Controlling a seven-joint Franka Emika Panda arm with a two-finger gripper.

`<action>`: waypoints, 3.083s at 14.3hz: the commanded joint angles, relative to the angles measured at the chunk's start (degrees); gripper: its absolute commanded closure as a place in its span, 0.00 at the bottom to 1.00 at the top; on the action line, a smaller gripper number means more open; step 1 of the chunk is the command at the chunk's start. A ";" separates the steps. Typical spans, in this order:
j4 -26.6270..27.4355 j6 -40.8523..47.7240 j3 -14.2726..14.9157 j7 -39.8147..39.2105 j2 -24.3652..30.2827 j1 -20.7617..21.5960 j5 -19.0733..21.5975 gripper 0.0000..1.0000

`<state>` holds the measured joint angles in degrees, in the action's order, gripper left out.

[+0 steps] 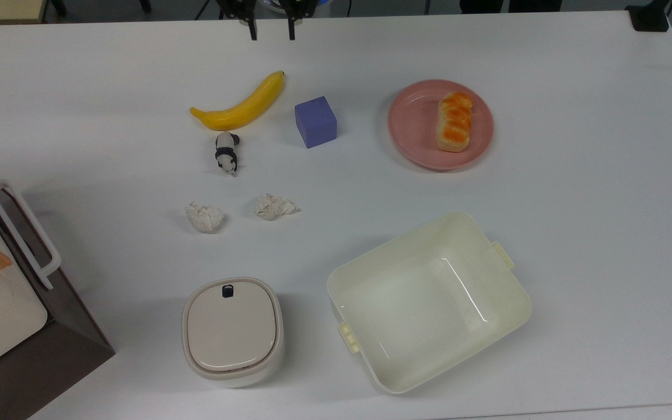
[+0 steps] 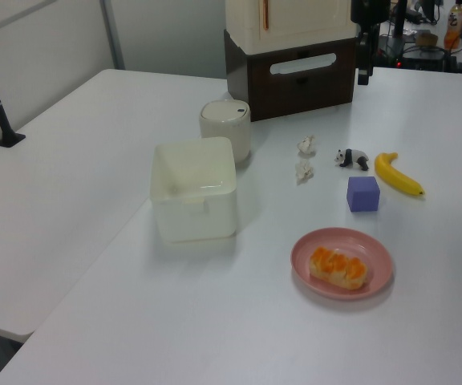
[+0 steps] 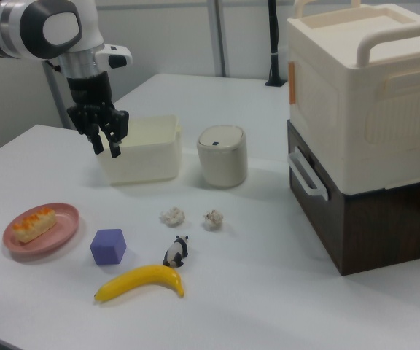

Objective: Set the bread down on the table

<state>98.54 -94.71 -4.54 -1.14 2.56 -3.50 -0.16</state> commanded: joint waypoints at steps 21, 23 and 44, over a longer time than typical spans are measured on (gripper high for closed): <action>-10.55 -10.12 1.29 -1.32 -12.12 -0.98 0.60 1.00; -10.74 -17.67 1.29 -1.32 -13.98 -1.16 0.68 1.00; -11.00 -70.16 2.17 0.44 -34.02 -2.13 0.25 1.00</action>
<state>88.69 -162.33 -2.89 -1.26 -30.07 -5.84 -0.16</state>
